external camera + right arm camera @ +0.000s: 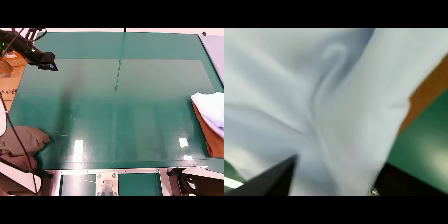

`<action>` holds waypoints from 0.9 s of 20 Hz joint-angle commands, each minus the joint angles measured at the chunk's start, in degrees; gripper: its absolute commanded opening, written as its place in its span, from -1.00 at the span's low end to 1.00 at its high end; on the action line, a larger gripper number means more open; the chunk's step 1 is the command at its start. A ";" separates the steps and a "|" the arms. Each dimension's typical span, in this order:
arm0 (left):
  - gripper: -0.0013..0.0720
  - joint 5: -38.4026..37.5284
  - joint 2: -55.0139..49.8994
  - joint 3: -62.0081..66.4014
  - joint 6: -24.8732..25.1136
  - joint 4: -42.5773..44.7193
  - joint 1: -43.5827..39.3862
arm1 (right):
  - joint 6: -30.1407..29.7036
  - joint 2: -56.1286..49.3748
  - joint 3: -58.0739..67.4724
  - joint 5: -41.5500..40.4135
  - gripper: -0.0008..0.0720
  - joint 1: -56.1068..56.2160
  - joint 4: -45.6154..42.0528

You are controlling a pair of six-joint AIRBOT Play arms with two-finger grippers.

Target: Fold the shirts.

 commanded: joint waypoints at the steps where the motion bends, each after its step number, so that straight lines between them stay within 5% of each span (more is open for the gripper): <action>1: -0.91 -0.37 0.02 -2.36 0.04 -1.49 -0.04 | 0.79 -0.87 -5.66 -2.84 0.83 -0.09 -5.84; 7: -0.91 5.38 0.44 -3.15 -0.04 -2.69 -0.04 | 6.67 -1.09 8.66 4.94 0.80 2.54 -2.64; 8: -0.91 5.79 0.44 -2.60 -0.61 -3.65 -0.04 | 7.54 -1.09 12.31 4.92 0.36 4.22 0.00; 9: -0.91 5.70 0.44 -1.51 -2.01 -4.28 -0.04 | 7.80 -1.09 15.80 4.61 -0.64 6.47 3.43; 10: -0.91 5.64 0.52 -0.37 -3.19 -4.76 -0.04 | 7.87 -1.07 18.51 3.93 -0.91 8.90 6.29; 15: -0.91 4.81 6.25 -1.79 -5.60 -4.92 -0.04 | 6.08 0.07 19.98 2.91 -0.93 25.49 10.19; 18: -0.91 5.68 15.19 -14.49 -5.22 -4.81 -0.04 | 5.66 4.76 10.43 0.22 -0.94 34.27 10.21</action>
